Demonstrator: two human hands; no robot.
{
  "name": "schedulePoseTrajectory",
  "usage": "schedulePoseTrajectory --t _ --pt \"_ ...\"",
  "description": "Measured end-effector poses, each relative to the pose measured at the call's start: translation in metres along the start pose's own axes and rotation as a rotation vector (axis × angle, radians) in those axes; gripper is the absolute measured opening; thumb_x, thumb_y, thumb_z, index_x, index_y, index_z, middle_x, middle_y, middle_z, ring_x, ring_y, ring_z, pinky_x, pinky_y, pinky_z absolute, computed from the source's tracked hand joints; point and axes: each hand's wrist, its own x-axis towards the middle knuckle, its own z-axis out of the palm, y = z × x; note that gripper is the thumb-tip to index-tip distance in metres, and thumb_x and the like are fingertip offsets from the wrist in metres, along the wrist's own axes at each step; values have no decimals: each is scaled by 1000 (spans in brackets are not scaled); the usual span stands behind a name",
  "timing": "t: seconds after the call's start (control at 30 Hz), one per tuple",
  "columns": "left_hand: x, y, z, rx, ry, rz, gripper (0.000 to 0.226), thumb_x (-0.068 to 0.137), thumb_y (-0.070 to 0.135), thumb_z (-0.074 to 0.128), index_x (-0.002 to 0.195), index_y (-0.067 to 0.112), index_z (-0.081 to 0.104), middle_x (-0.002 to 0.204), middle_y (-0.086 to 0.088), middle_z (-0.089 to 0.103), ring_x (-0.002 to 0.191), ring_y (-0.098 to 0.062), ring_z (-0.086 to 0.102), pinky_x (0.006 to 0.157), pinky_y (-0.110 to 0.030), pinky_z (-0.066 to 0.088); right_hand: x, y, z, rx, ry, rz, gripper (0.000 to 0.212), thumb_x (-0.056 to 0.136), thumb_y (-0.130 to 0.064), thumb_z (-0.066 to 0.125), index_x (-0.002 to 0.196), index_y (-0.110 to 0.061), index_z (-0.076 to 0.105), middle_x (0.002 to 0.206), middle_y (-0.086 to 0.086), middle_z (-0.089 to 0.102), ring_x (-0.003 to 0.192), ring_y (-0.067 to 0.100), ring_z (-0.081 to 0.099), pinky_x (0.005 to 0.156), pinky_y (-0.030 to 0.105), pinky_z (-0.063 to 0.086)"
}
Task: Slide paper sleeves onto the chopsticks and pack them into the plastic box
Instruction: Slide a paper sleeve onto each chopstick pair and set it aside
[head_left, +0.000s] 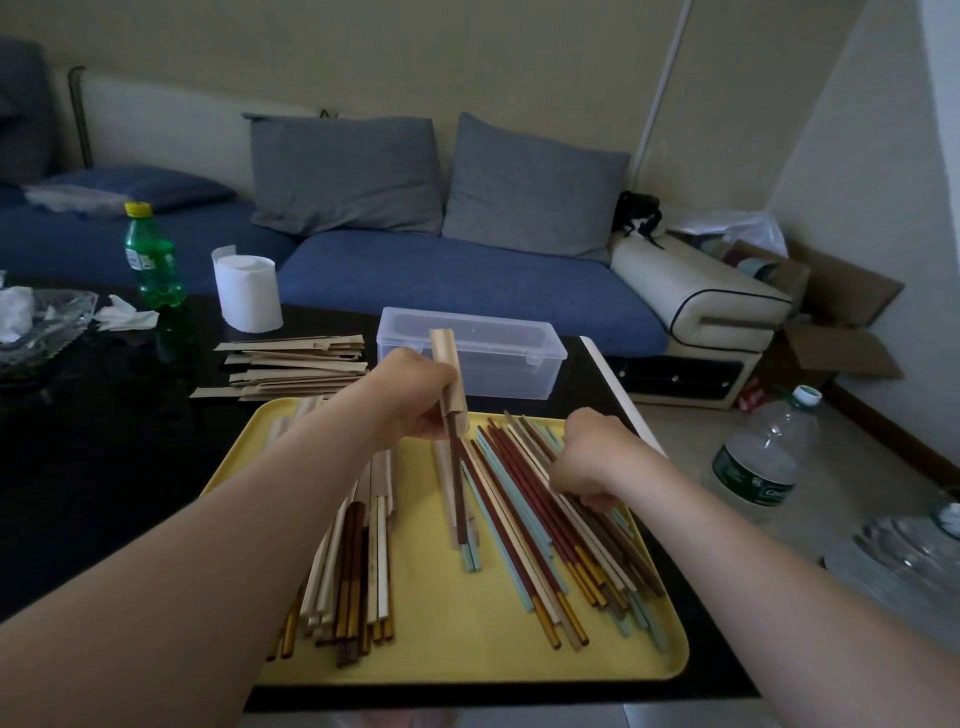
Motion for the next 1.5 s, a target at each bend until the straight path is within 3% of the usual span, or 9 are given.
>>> schedulePoseTrajectory --t 0.23,0.33,0.43,0.63,0.87,1.0,1.13,1.23,1.5 --pt "2 -3 -3 -21 -33 -13 26 107 24 59 121 2 61 104 -19 76 82 -26 80 79 -47 66 -4 -3 -4 116 -49 -32 25 96 -30 77 98 -20 55 100 5 68 87 18 72 74 31 63" --pt "2 -3 -3 -50 -25 -15 27 107 24 59 124 4 60 106 -17 76 83 -26 80 78 -48 67 -4 -6 -6 178 30 -125 26 93 -39 76 93 -17 62 85 0 68 71 13 64 59 28 47" --pt "3 -4 -4 -73 1 -2 26 106 19 59 128 5 59 107 -16 75 86 -25 80 79 -47 66 -11 -14 -10 313 68 -212 28 95 -36 72 85 -11 76 68 2 75 58 13 69 55 27 51" --pt "3 -4 -9 -181 74 53 22 105 12 60 124 3 60 109 -18 72 92 -27 78 70 -38 66 -31 -21 -19 346 -328 -357 21 103 -23 68 109 -4 76 92 14 83 64 17 74 56 26 57" --pt "-2 1 -13 -317 110 62 14 107 11 56 120 6 52 111 -19 71 93 -27 77 73 -38 65 -31 -20 -20 229 -494 -289 20 103 -19 67 113 -5 76 97 13 83 71 18 76 63 27 60" --pt "-3 0 -14 -294 69 58 14 107 12 58 117 4 55 112 -19 72 89 -26 79 70 -37 66 -28 -20 -16 323 -428 -278 18 102 -18 69 111 -5 78 95 12 83 72 17 75 66 28 61" --pt "-8 2 -10 -235 -102 13 24 104 10 62 125 -2 62 111 -23 76 89 -27 80 67 -35 65 -21 -24 -5 640 -237 -267 8 97 -12 79 102 -7 76 84 11 81 70 18 75 67 31 64" --pt "-12 4 -9 -182 -183 -15 20 104 9 63 120 -2 66 108 -21 78 93 -29 79 71 -36 66 -15 -27 2 837 -124 -249 26 92 -8 85 107 -9 64 87 14 79 72 23 77 68 38 66" --pt "-4 -1 -22 -148 -49 0 20 100 9 68 116 -2 67 93 -19 80 84 -27 80 64 -33 65 -18 -27 -7 709 -305 -196 35 86 6 84 113 -8 66 95 17 82 84 30 83 81 44 69"
